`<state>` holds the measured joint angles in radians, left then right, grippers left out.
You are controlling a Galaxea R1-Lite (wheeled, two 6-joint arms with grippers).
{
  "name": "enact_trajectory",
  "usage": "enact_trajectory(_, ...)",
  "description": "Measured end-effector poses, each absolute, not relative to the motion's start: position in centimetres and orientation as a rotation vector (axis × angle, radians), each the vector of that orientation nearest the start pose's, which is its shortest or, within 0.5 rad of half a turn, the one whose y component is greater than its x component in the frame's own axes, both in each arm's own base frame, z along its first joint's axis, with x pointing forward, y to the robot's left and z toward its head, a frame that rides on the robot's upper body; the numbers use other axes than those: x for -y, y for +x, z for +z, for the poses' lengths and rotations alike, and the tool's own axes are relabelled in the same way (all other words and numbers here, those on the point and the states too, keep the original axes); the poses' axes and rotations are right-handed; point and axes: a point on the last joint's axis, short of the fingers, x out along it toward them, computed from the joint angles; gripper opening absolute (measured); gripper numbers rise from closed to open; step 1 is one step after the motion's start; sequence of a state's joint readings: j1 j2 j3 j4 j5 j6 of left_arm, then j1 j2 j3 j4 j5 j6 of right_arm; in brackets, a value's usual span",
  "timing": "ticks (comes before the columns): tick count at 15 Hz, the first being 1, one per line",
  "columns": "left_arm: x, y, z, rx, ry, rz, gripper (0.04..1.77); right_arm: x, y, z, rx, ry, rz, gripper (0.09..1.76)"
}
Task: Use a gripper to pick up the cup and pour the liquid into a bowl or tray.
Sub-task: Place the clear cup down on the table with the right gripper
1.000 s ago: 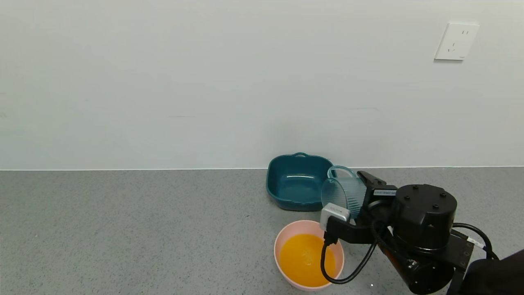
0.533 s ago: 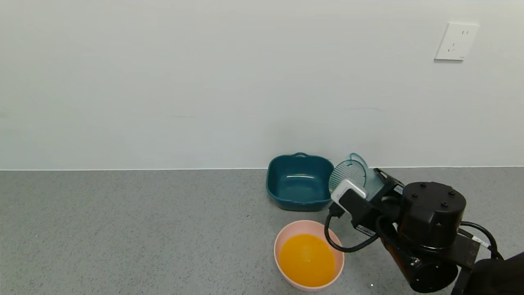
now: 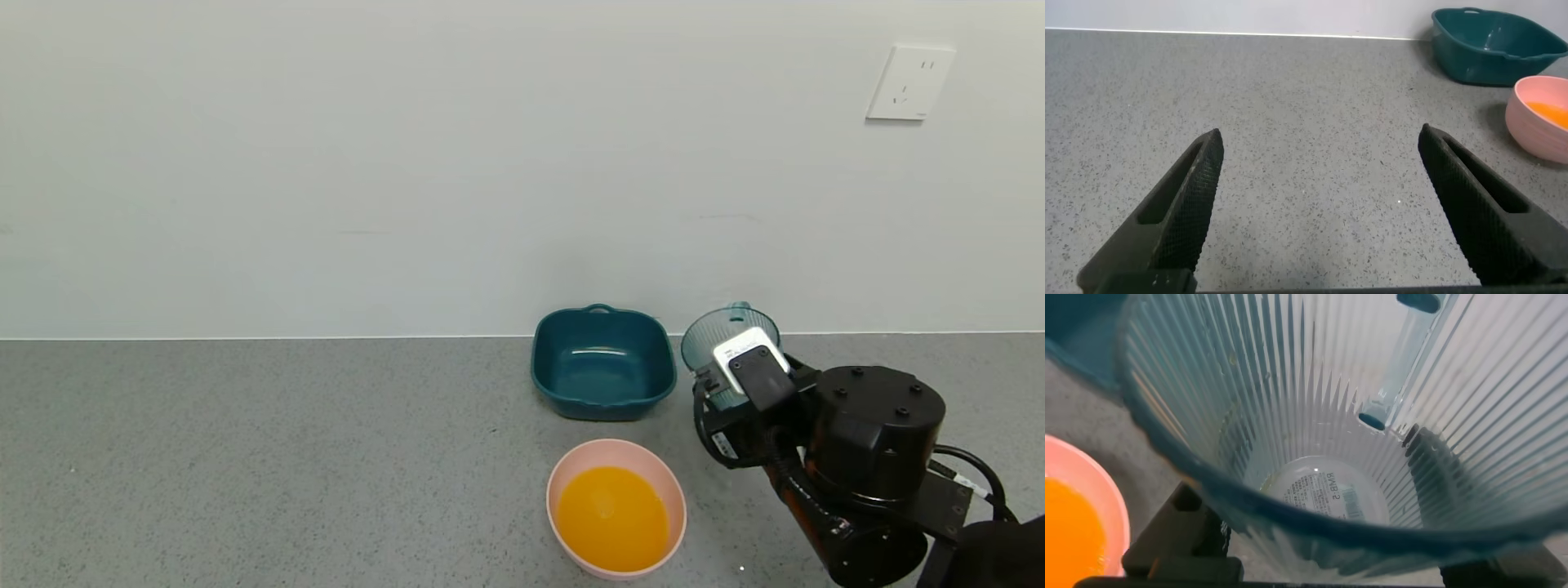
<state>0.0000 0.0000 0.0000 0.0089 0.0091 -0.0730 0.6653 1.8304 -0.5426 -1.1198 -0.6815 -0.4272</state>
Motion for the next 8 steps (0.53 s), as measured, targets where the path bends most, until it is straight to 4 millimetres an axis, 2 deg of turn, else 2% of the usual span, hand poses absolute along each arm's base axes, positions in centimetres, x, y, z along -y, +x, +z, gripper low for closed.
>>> enact_trajectory(8, 0.0, -2.3, 7.5, -0.009, -0.073, 0.009, 1.72, -14.2, 25.1, 13.0, -0.137, -0.161, -0.102, 1.36)
